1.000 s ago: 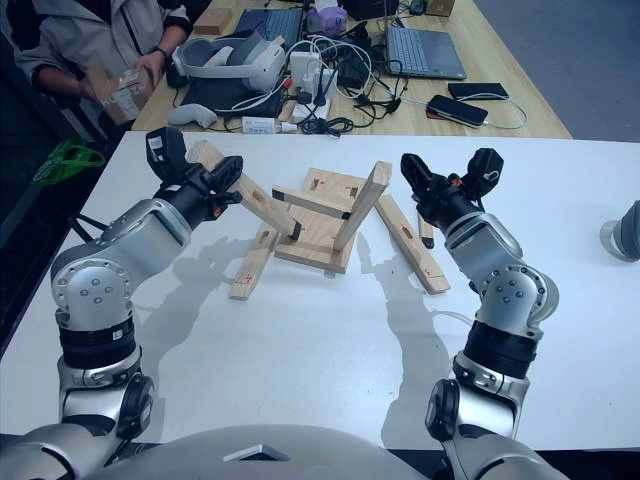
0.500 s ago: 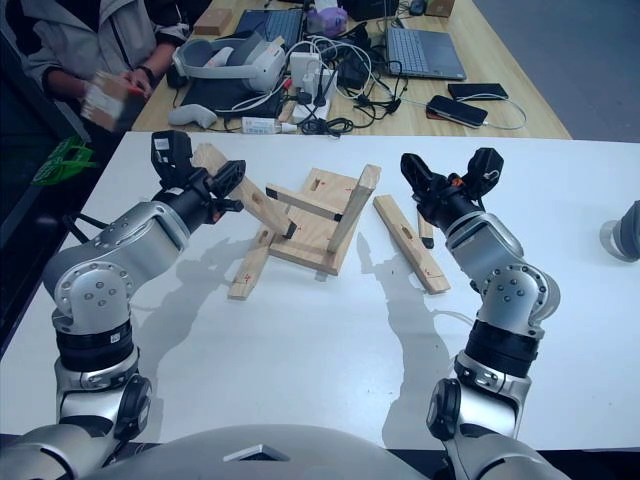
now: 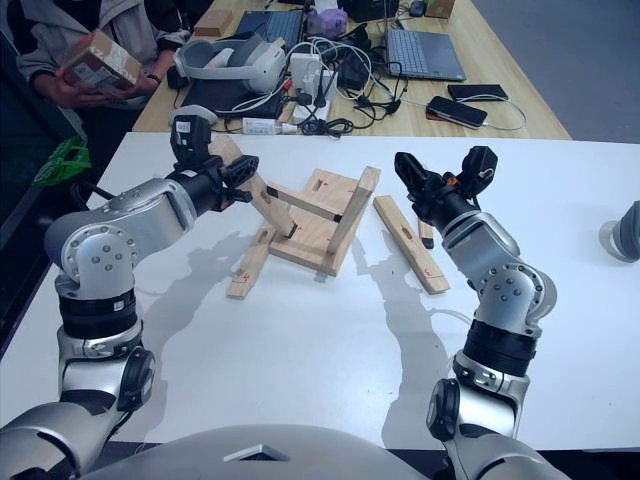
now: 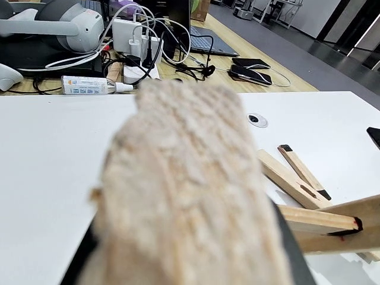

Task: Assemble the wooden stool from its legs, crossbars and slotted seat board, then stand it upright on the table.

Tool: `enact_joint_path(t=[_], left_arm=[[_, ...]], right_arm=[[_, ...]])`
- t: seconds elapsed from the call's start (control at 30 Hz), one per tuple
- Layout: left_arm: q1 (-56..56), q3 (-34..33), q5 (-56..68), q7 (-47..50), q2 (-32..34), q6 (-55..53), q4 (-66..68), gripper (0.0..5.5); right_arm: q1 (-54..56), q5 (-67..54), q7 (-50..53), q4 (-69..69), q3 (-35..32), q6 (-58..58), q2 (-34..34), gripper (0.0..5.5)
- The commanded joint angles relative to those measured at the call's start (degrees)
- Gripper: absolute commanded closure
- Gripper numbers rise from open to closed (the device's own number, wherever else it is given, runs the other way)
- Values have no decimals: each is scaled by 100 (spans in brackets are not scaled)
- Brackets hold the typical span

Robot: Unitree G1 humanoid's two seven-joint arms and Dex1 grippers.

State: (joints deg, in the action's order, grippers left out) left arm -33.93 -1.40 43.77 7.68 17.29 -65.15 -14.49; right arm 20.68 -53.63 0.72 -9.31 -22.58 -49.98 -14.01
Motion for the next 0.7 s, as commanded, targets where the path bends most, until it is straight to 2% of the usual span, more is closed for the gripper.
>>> enact_joint_path(t=[0.03, 0.4, 0.7], left_arm=[[-43, 347, -388, -313, 208, -448, 470, 449], [-863, 936, -1135, -1700, 126, -39, 2092, 449], [-697, 1162, -1444, -2120, -11, -13, 1994, 449]], right_arm=[[51, 40, -30, -74, 47, 99, 50, 167], [13, 117, -193, -46, 210, 315, 119, 167], [68, 181, -300, 4, 244, 303, 41, 167]])
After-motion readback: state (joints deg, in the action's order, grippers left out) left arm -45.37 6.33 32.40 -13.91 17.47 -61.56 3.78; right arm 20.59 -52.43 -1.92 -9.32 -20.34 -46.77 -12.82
